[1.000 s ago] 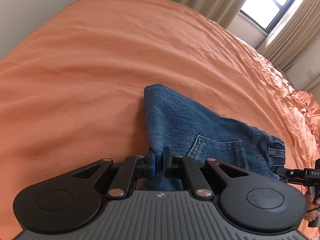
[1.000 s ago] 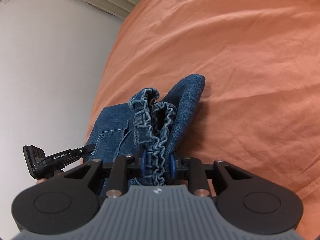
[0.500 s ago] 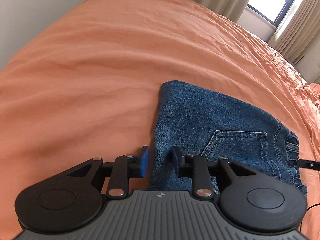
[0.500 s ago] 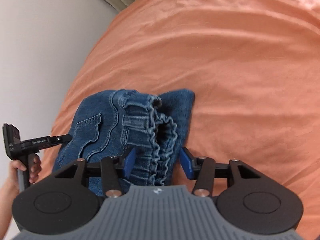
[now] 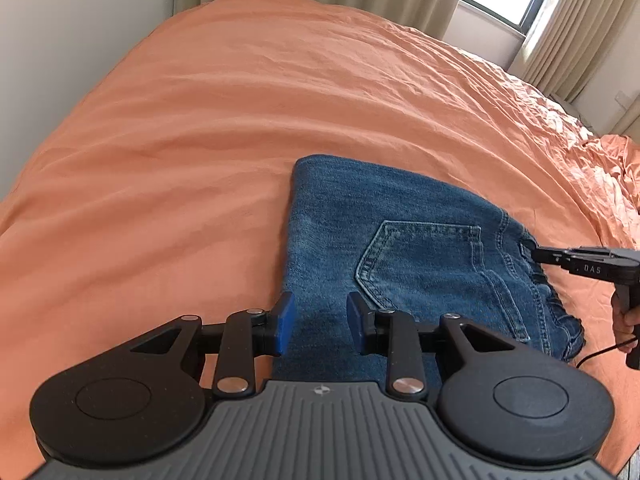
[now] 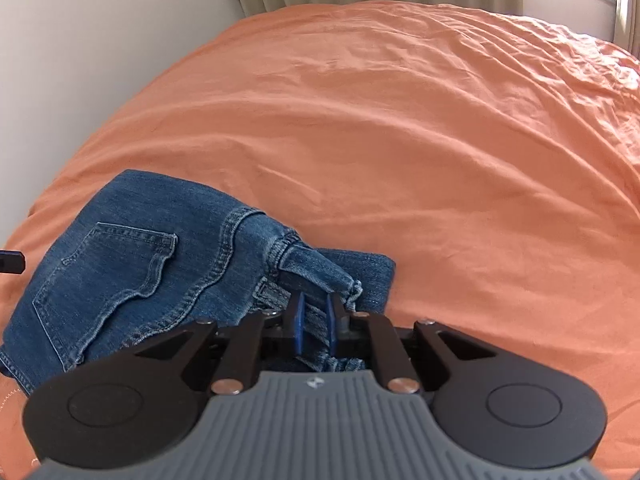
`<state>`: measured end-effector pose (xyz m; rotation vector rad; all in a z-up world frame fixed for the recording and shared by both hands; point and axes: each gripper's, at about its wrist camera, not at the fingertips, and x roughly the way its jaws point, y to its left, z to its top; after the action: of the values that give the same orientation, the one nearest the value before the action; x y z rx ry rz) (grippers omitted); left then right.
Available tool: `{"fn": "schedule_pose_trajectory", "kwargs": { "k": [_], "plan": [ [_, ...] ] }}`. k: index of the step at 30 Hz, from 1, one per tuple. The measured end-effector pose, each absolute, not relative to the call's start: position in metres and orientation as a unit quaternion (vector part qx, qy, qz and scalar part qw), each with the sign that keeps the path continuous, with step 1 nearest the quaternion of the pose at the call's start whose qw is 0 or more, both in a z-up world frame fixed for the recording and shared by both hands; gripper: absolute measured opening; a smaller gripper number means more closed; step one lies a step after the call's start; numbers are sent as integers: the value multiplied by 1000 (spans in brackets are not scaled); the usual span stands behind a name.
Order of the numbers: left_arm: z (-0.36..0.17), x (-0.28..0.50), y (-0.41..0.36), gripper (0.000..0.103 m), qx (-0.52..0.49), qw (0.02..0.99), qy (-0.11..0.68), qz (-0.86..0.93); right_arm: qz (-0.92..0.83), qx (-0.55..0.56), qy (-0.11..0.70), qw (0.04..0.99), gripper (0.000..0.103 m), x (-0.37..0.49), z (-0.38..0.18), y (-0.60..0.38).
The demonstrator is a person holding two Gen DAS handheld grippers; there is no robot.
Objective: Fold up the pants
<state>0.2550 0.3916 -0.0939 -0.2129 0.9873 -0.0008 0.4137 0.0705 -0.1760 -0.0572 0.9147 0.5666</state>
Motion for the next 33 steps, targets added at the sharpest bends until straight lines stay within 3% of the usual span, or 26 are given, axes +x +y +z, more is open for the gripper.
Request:
{"fn": "schedule_pose_trajectory", "kwargs": {
  "k": [5, 7, 17, 25, 33],
  "plan": [
    [-96, 248, 370, 34, -55, 873, 483, -30, 316, -58, 390, 863, 12, 362, -146, 73],
    [-104, 246, 359, 27, -28, 866, 498, -34, 323, -72, 380, 864, 12, 340, -145, 72],
    [-155, 240, 342, 17, 45, 830, 555, -31, 285, -78, 442, 847, 10, 325, -200, 70],
    [-131, 219, 353, 14, 34, 831, 554, -39, 293, -63, 429, 852, 15, 313, -177, 60],
    [-146, 195, 367, 5, -22, 826, 563, -25, 287, -61, 439, 849, 14, 310, -205, 59]
  ]
}}
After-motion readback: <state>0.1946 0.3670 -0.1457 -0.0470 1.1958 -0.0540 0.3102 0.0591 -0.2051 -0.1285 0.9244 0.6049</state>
